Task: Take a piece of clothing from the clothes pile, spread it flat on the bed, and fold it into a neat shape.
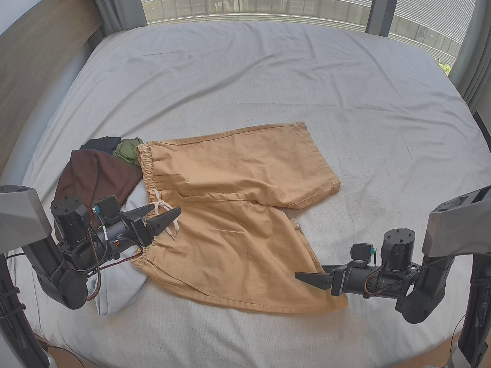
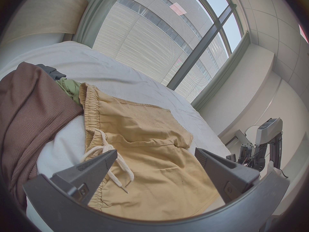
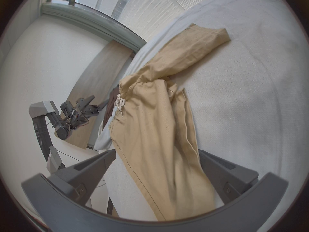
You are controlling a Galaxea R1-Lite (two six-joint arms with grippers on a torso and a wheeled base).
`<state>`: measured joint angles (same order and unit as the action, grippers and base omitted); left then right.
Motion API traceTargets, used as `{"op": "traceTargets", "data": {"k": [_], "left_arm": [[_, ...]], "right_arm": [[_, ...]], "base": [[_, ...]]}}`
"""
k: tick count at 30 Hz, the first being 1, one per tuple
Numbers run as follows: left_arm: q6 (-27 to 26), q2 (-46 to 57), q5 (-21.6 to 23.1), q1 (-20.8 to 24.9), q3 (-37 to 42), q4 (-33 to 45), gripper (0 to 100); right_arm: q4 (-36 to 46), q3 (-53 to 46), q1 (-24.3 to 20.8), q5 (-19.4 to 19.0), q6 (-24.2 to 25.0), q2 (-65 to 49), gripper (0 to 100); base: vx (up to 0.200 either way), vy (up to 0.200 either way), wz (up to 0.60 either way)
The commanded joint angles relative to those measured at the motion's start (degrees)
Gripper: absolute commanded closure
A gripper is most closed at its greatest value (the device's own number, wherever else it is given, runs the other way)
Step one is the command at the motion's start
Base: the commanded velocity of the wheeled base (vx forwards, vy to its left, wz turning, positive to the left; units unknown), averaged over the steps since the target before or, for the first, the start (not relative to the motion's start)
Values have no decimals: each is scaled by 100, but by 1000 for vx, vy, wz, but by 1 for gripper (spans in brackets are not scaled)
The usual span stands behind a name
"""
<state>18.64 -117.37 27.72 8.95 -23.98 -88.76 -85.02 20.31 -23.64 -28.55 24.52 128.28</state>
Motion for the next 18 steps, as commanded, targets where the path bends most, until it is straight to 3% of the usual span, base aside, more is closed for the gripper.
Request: {"op": "traceTargets", "data": {"k": [1, 13, 18], "left_arm": [[8, -40, -4, 10, 7, -1, 0], [-1, -128, -4, 46, 16, -1, 0], [-1, -137, -4, 54, 16, -1, 0]], "right_arm": [[-393, 96, -150, -63, 273, 575, 0], [-331, 114, -203, -467, 1266, -620, 0], [-323, 105, -159, -467, 1381, -998, 0]], "base": [[0, 0, 0], [0, 0, 0], [0, 0, 0]]}}
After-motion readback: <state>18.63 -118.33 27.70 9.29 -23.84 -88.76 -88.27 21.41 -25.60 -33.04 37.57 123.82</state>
